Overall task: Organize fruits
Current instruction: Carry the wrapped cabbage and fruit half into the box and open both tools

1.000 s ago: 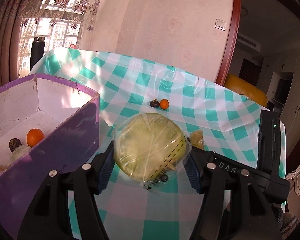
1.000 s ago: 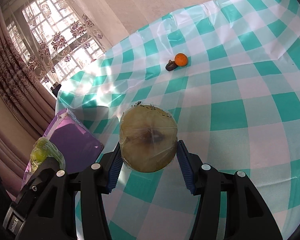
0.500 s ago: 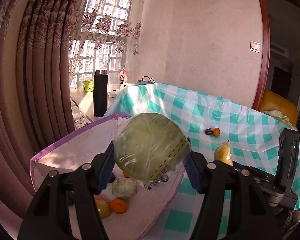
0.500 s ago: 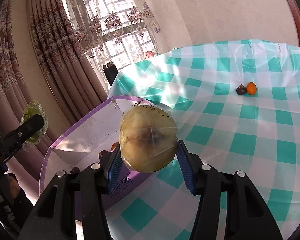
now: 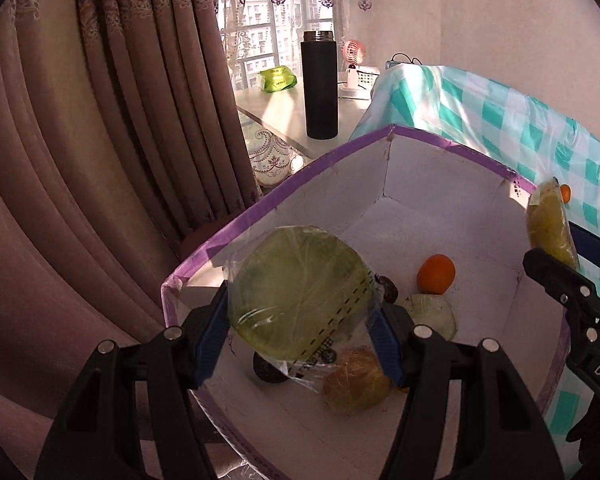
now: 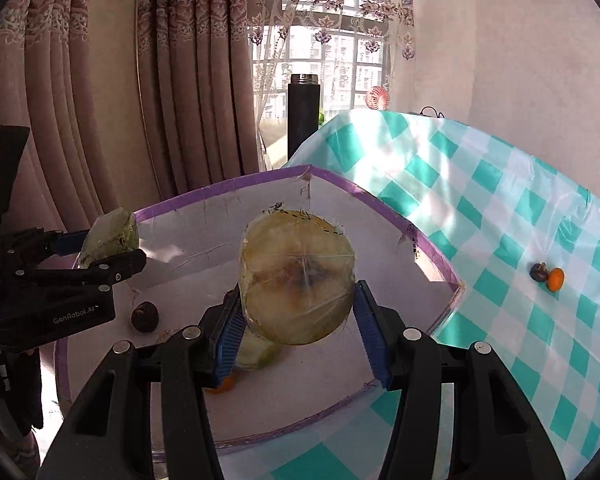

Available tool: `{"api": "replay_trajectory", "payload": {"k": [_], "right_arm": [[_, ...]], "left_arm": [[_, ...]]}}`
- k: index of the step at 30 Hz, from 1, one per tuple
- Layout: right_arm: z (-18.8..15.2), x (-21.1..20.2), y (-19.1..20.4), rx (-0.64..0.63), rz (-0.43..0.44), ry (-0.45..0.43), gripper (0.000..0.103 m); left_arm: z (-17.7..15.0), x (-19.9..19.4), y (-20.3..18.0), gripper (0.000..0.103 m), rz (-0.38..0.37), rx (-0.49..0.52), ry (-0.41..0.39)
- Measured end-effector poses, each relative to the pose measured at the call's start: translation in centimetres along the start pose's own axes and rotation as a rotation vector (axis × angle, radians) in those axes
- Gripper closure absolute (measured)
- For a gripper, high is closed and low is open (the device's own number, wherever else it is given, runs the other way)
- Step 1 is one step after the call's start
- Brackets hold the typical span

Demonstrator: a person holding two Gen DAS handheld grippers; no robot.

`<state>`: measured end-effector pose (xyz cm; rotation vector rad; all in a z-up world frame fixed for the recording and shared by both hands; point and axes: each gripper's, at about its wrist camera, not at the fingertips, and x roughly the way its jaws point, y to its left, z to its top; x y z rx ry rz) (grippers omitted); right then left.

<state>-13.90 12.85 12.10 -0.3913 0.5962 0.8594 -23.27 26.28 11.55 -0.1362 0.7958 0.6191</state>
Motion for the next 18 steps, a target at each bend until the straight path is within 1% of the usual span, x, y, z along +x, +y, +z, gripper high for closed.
{"api": "replay_trajectory", "payload": {"k": [2,5,11,12,16,18], "right_arm": [[0.2,1.7,1.2,-0.070,-0.039,0.071,0.051],[0.1,3.7,1.9,-0.130,-0.096,0.158,0.051],[-1.1,6.3,1.7,-0.159,-0.157,0.274,0.051],[-1.3,6.6,1.7,-0.164,-0.165,0.287,0.051],[-1.4,6.5,1.8,-0.169,-0.176,0.281,0.051],[-1.5,6.5,1.8,-0.175,-0.185,0.281,0.043]], "left_arm": [[0.0,0.8,-0.2,0.040,0.033,0.022,0.032],[-0.3,1.8,-0.1,0.040,0.031,0.036,0.082],[-0.6,3.4,-0.3,0.040,0.036,0.048,0.134],[-0.6,3.5,-0.2,0.040,0.035,0.046,0.136],[-0.5,3.8,0.0,0.038,0.041,0.039,0.150],[-0.4,3.9,0.1,0.037,0.043,0.031,0.156]]}}
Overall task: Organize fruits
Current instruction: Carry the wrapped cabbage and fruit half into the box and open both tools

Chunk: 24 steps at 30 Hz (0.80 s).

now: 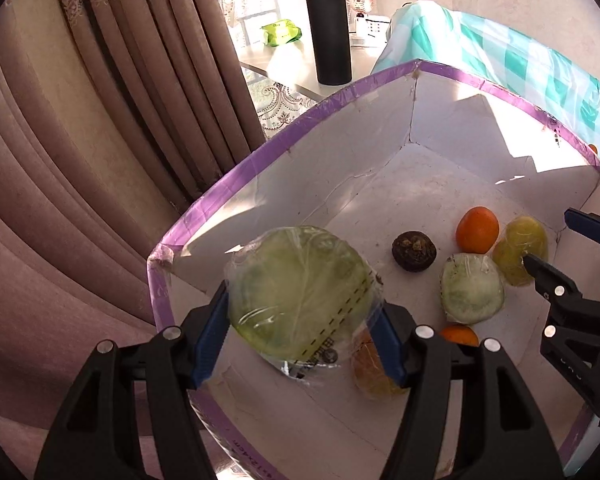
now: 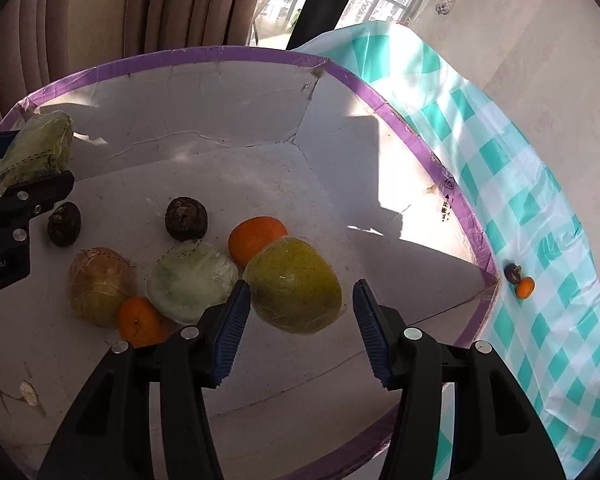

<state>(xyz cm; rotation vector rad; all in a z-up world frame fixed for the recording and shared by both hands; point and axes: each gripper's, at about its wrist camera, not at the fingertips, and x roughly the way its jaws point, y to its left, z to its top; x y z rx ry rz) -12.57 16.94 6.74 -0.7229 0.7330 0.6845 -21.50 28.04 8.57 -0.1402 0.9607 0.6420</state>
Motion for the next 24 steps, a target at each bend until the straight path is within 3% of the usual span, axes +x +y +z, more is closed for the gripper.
{"api": "replay_trajectory", "payload": {"k": [4,5,16,20,24], "right_arm": [[-0.4,-0.2,0.1,-0.012,0.003,-0.014,0.035],[-0.5,-0.3,0.2,-0.018,0.000,-0.020,0.034],[-1.1,-1.7,-0.3,0.005,0.021,-0.081,0.033],[-2.2,-4.0,-1.8,0.068,0.064,-0.187,0.027],[-4.0,-5.7,-5.3,0.203,0.115,-0.282,0.025]], "left_arm": [[0.1,-0.8,0.2,0.011,0.019,-0.014,-0.042],[0.1,-1.0,0.2,0.009,0.023,-0.016,-0.052],[0.0,-1.1,0.1,0.008,0.038,-0.008,-0.055],[0.0,-1.4,0.0,0.008,0.050,-0.005,-0.073],[0.3,-3.1,0.3,0.008,0.044,-0.044,-0.148]]}}
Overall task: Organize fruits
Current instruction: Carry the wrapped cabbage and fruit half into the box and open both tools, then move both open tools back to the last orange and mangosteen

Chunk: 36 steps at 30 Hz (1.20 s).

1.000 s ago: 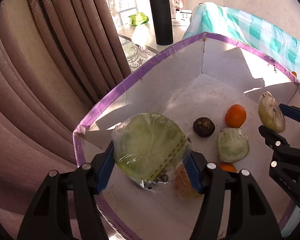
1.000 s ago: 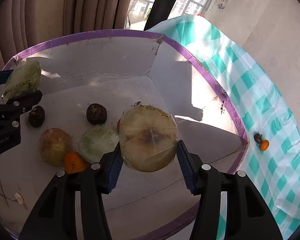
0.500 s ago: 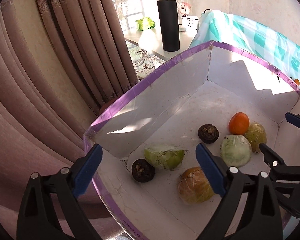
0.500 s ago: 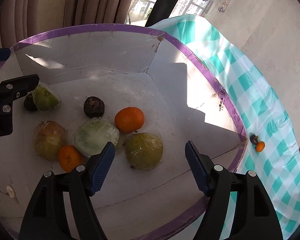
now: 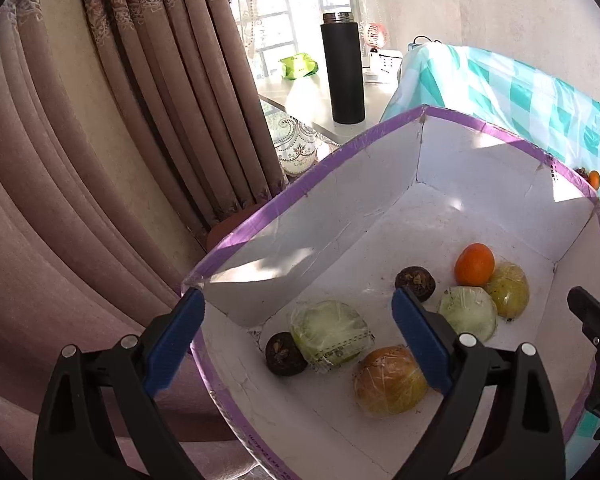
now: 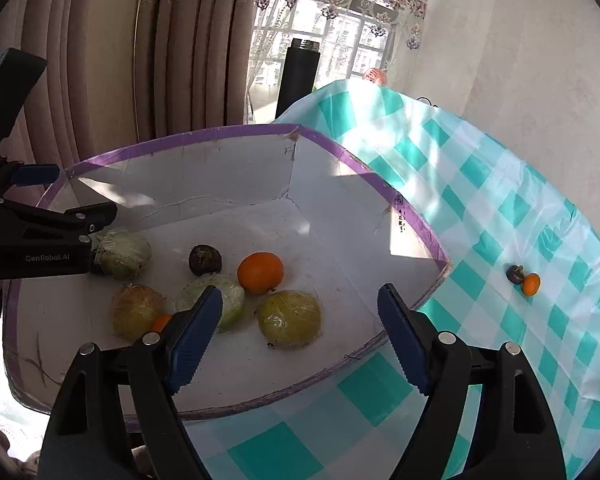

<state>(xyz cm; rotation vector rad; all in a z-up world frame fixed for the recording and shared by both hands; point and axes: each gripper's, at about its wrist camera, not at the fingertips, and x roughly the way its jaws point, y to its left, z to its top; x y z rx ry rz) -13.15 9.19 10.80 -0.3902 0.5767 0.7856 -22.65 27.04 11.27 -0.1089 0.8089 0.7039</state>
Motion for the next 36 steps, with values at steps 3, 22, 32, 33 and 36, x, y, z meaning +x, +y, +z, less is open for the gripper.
{"api": "replay_trajectory", "payload": {"k": [3,22,32,33,36], "right_arm": [[-0.7,-1.5,-3.3,0.110,-0.008,-0.059,0.024],[-12.6,-4.9,-24.4,0.665,-0.382,-0.067,0.017],[-17.1,-2.7,-30.6,0.833,-0.516,0.050,0.017],[-16.9,-2.3,-31.1,0.838,-0.514,0.054,0.017],[-15.9,-0.8,-32.3,0.808,-0.516,0.061,0.018]], "left_arm": [[0.5,-2.4,-0.2,0.002,-0.025,-0.034,-0.110],[-2.9,-12.9,-25.2,0.002,-0.702,0.399,-0.377],[0.1,0.9,-38.4,0.002,-0.742,0.255,-0.046],[0.4,1.8,-39.0,0.002,-0.735,0.244,-0.046],[2.0,4.1,-40.1,0.002,-0.706,0.205,-0.043]]}}
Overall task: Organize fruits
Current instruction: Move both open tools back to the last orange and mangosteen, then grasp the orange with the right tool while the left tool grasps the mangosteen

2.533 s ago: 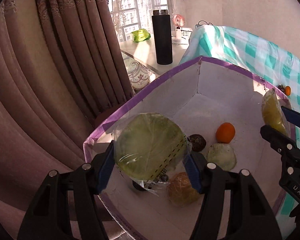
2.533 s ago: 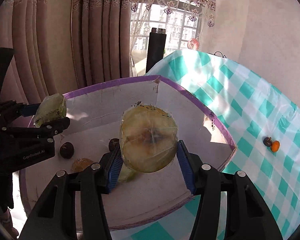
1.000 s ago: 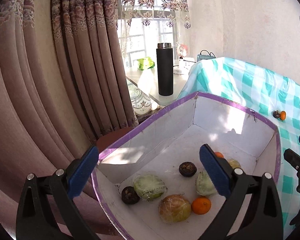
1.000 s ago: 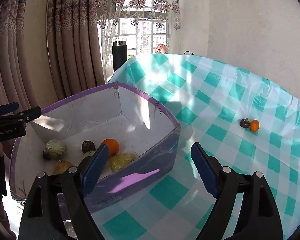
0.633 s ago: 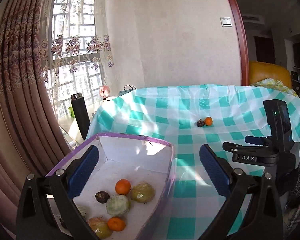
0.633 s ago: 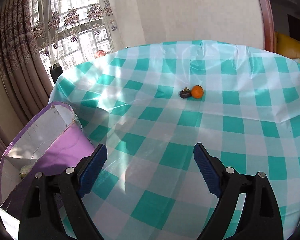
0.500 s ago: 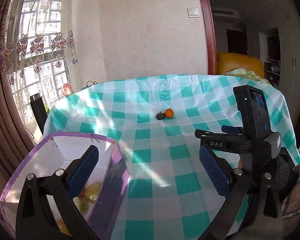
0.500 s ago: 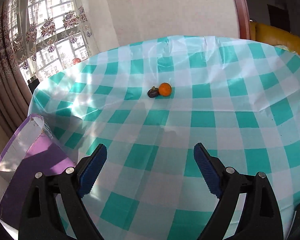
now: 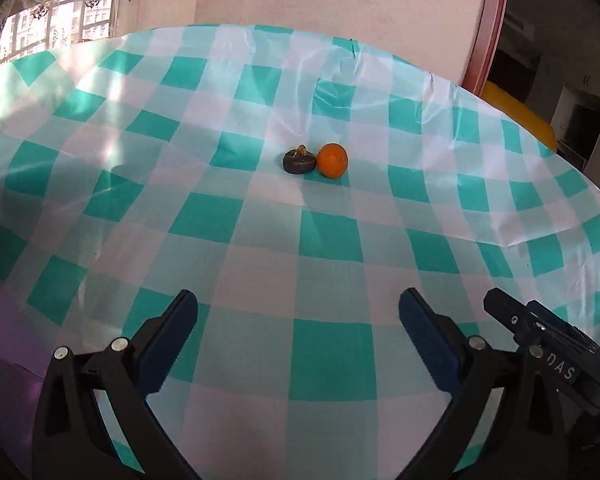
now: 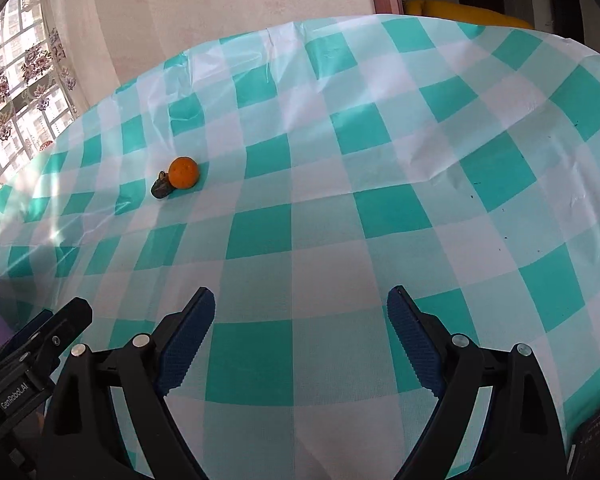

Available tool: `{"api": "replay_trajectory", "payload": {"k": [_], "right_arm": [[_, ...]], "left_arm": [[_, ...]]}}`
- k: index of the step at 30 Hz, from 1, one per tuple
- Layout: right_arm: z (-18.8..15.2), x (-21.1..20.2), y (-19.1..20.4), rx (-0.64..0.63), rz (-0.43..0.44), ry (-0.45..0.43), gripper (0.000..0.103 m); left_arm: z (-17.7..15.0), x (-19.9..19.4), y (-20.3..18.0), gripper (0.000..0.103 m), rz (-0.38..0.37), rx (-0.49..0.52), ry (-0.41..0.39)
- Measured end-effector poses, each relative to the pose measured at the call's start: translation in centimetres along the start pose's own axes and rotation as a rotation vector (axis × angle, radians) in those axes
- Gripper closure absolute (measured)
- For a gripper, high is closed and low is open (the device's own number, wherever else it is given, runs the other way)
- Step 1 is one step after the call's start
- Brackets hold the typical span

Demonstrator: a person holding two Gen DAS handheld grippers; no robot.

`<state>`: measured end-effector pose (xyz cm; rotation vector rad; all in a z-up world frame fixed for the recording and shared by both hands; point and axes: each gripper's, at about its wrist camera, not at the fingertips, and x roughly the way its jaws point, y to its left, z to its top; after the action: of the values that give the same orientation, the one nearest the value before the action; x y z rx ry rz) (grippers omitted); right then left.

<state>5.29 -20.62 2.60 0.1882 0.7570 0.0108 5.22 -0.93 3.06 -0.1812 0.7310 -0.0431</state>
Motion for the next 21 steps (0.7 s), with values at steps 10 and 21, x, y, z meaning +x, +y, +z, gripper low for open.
{"api": "replay_trajectory", "payload": {"k": [10,21], "right_arm": [[5.7,6.7,4.7,-0.217,0.113,0.000,0.020],[9.5,13.3,10.6,-0.404,0.249,0.108,0.031]], "left_arm": [[4.4,5.1,3.5,0.002,0.043,-0.144,-0.014],[7.8,8.7,8.3,0.002,0.092,-0.356,-0.030]]}}
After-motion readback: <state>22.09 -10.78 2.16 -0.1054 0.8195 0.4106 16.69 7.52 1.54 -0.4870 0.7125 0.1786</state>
